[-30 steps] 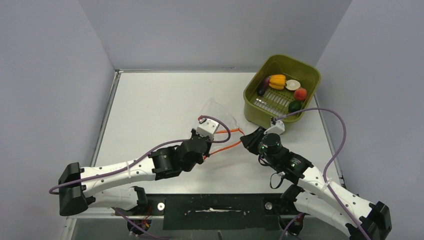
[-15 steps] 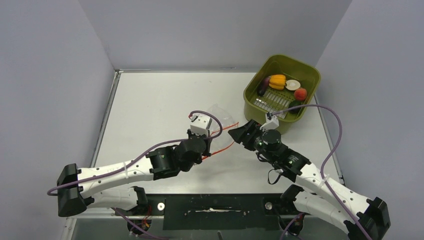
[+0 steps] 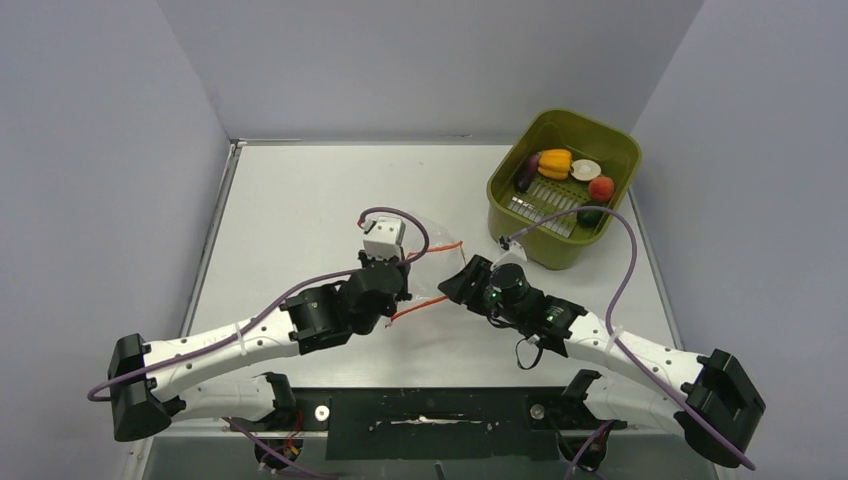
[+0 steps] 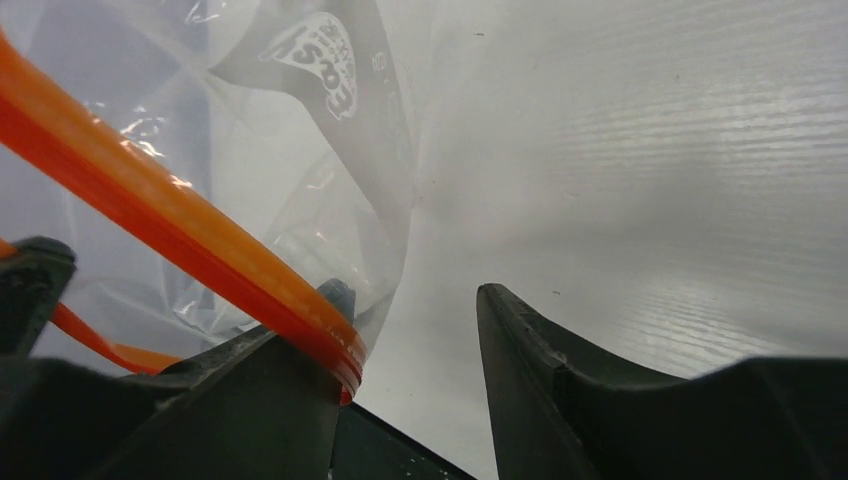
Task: Place the food in the zip-top bag and seal the zipper
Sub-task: Open the zipper of the food storage bag at the center of the board.
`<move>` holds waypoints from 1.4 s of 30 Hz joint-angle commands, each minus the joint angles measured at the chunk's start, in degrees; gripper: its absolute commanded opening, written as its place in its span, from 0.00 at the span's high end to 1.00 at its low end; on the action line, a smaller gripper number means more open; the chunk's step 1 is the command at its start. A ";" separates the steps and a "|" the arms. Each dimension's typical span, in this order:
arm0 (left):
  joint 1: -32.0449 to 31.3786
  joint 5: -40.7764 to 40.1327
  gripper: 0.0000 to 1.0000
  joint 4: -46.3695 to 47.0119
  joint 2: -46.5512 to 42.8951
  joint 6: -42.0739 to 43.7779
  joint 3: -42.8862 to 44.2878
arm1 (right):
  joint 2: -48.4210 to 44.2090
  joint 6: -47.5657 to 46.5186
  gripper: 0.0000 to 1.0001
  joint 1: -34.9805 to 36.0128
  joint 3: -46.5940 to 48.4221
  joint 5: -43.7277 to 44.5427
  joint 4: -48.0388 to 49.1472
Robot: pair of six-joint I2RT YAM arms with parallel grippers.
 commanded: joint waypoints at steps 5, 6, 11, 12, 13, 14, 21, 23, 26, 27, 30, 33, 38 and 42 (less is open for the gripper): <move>6.34 4.66 1.00 0.23 -3.14 -1.33 1.21 | 0.59 -1.49 0.59 0.46 -4.22 7.09 1.77; 6.51 4.82 1.00 -0.09 -3.06 -1.38 1.21 | 0.46 -1.85 0.59 0.48 -4.01 7.17 1.67; 6.70 5.12 1.00 1.44 -3.19 0.46 0.03 | -1.43 -5.26 0.49 0.57 -2.74 5.82 2.18; 6.71 5.91 1.00 2.24 -3.14 1.44 -0.34 | -2.18 -6.80 0.46 0.53 -2.54 4.84 2.77; 6.71 6.64 1.00 2.99 -3.15 2.43 -0.71 | -2.95 -8.68 0.43 0.50 -2.20 3.80 3.10; 6.71 6.91 1.00 3.36 -3.02 3.03 -1.01 | -3.98 -10.42 0.39 0.44 -1.66 3.23 3.19; 7.66 7.31 1.00 2.59 -3.06 4.62 -2.83 | -9.92 -25.55 0.18 0.43 4.67 1.41 -0.99; 8.66 9.05 1.00 2.51 -3.48 4.67 -3.17 | -10.61 -29.54 0.12 0.38 7.18 2.82 -3.65; 11.20 12.43 1.00 3.14 -4.76 4.58 -4.39 | -10.34 -35.18 0.08 0.30 11.60 6.54 -7.67; 11.91 13.63 1.00 3.68 -5.45 4.77 -5.03 | -10.01 -37.59 0.08 0.30 12.89 7.90 -8.61; 14.02 17.21 1.00 5.65 -7.48 5.60 -7.04 | -9.05 -42.33 0.08 0.26 16.00 13.48 -9.75; 16.55 19.46 1.00 6.28 -9.25 6.13 -8.61 | -7.29 -48.69 0.08 -1.06 19.33 16.81 -9.58; 19.21 22.76 1.00 5.31 -9.71 8.50 -8.97 | -1.58 -54.89 0.08 -10.21 25.94 13.63 -11.80; 19.76 24.66 1.00 4.27 -8.80 11.37 -7.61 | 2.70 -58.16 0.09 -17.31 29.78 12.35 -13.14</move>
